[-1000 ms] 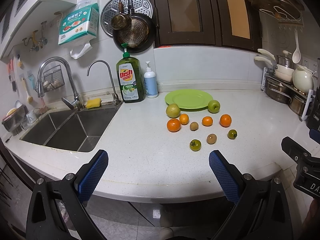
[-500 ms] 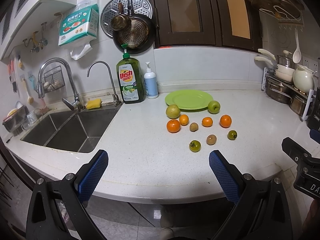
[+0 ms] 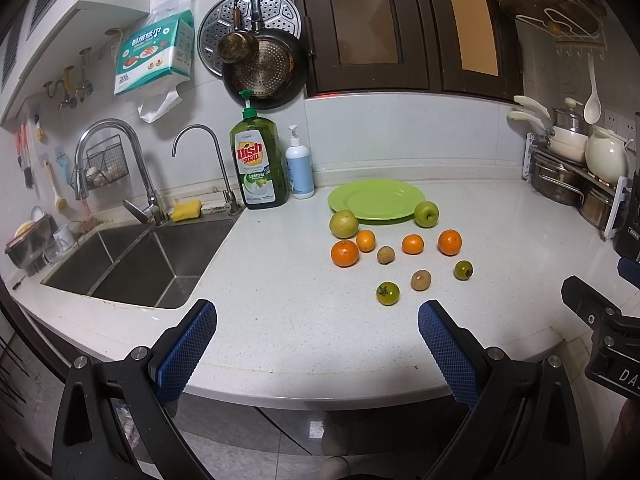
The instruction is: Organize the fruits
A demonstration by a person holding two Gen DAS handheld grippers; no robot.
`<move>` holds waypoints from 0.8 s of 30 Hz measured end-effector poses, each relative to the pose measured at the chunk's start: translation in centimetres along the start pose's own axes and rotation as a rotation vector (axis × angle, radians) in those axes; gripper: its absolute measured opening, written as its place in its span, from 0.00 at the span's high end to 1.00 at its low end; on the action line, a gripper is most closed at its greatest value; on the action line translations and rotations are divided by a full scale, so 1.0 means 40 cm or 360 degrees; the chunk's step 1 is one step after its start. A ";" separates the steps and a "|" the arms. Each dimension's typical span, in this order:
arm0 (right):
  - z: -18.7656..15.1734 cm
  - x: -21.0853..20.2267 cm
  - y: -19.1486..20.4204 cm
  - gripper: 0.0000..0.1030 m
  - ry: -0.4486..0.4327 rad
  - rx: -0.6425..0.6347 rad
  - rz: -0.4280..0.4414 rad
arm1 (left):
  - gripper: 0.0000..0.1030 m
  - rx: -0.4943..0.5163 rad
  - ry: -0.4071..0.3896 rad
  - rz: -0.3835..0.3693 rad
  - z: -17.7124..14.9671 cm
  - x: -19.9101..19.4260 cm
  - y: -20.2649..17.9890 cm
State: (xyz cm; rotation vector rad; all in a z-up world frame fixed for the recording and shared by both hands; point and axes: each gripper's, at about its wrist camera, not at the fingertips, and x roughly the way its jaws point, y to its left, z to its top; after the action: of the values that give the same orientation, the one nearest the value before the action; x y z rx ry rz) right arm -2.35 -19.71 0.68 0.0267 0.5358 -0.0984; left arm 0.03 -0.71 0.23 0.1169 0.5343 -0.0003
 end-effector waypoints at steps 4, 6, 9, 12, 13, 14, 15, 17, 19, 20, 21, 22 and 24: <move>-0.002 0.002 -0.004 0.01 0.0003 0.0000 0.0000 | 0.00 0.0003 -0.0003 0.0003 0.000 0.001 -0.003; -0.002 0.003 -0.003 0.01 0.0004 -0.0001 0.0000 | 0.00 0.0002 -0.0002 0.0003 0.000 0.001 -0.003; -0.002 0.004 -0.003 0.01 0.0008 -0.0001 0.0002 | 0.00 0.0002 -0.0002 0.0003 -0.001 0.002 -0.005; -0.005 0.001 -0.012 0.01 0.0013 0.0000 0.0004 | 0.00 0.0003 -0.0003 0.0002 -0.001 0.002 -0.005; -0.005 0.000 -0.012 0.01 0.0013 0.0001 0.0002 | 0.00 0.0004 -0.0003 0.0003 0.000 0.003 -0.005; -0.006 0.000 -0.014 0.01 0.0016 0.0002 0.0002 | 0.00 0.0004 -0.0001 0.0002 0.000 0.003 -0.005; -0.007 0.001 -0.015 0.01 0.0018 0.0003 0.0003 | 0.00 0.0005 0.0000 0.0001 0.001 0.005 -0.006; -0.010 0.002 -0.019 0.01 0.0023 0.0005 0.0001 | 0.00 0.0006 0.0000 0.0001 0.001 0.006 -0.007; -0.008 0.021 -0.009 0.01 0.0031 0.0002 0.0001 | 0.00 0.0007 0.0005 0.0003 0.003 0.011 -0.009; -0.008 0.025 -0.008 0.01 0.0034 0.0002 0.0002 | 0.00 0.0005 0.0008 0.0002 0.004 0.014 -0.011; -0.006 0.030 -0.008 0.01 0.0038 0.0001 0.0003 | 0.00 0.0001 0.0009 0.0002 0.004 0.017 -0.010; -0.005 0.033 -0.007 0.01 0.0042 0.0001 0.0005 | 0.00 -0.0003 0.0010 0.0001 0.004 0.019 -0.011; -0.004 0.039 -0.006 0.01 0.0048 -0.0001 0.0009 | 0.00 -0.0006 0.0010 -0.0003 0.006 0.026 -0.011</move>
State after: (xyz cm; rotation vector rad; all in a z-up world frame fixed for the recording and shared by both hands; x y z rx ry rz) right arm -1.13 -20.08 -0.27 0.0292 0.5661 -0.0924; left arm 1.05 -1.15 -0.14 0.1125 0.5405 -0.0005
